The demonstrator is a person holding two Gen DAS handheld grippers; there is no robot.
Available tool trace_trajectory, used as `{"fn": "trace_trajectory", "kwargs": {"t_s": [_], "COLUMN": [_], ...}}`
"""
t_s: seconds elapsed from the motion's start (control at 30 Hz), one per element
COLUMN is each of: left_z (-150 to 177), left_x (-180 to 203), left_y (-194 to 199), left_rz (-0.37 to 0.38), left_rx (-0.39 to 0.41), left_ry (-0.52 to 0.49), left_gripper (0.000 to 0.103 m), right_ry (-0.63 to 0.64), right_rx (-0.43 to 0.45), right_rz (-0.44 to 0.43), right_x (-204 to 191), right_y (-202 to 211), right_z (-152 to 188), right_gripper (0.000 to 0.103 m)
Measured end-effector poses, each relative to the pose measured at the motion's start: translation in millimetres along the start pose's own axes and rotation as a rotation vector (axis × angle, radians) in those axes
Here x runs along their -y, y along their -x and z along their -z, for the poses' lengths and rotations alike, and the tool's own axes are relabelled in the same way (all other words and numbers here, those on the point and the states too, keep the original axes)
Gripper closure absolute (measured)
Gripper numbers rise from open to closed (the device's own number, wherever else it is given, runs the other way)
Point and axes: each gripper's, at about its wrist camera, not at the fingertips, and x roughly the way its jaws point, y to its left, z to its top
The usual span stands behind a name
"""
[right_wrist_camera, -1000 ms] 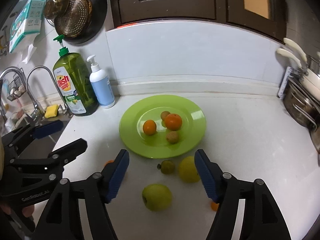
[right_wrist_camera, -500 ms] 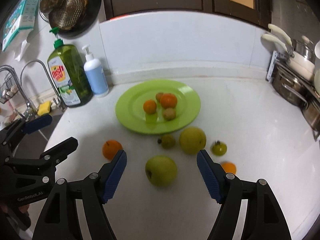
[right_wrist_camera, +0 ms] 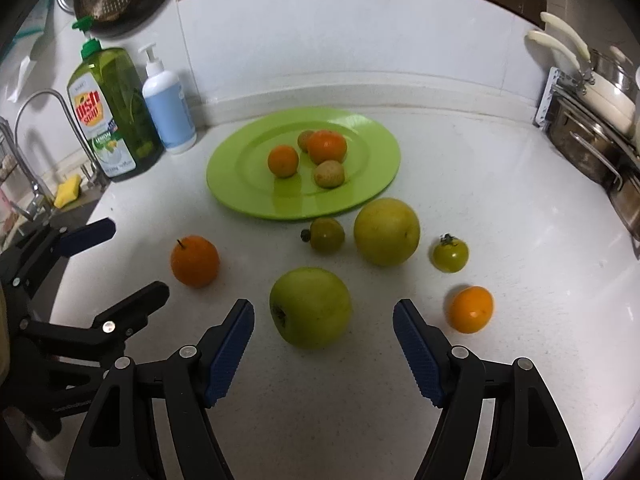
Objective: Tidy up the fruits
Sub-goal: 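Move both open grippers back toward the remaining fruits, then close the left gripper on a stemmed tangerine while the right gripper grasps a green apple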
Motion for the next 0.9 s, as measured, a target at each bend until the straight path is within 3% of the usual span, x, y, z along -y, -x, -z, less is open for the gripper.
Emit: {"fn": "trace_trajectory", "kwargs": {"t_s": [0.23, 0.6, 0.9], "left_z": [-0.5, -4.3, -5.6], "left_x": [-1.1, -1.1, 0.1], "left_y": [-24.3, -38.2, -35.0], "left_rz": [0.062, 0.113, 0.098], "left_rx": [-0.034, -0.058, -0.059], "left_ry": [0.012, 0.041, 0.075], "left_gripper": [0.037, 0.061, 0.062], "right_ry": [0.0, 0.01, -0.001], "right_rx": [-0.06, -0.09, -0.086], "right_rz": [-0.022, -0.053, -0.062], "right_x": [-0.1, -3.9, -3.0], "right_y": [-20.0, -30.5, -28.2], "right_z": [1.0, 0.1, 0.4], "right_gripper": [0.043, 0.051, 0.052]}}
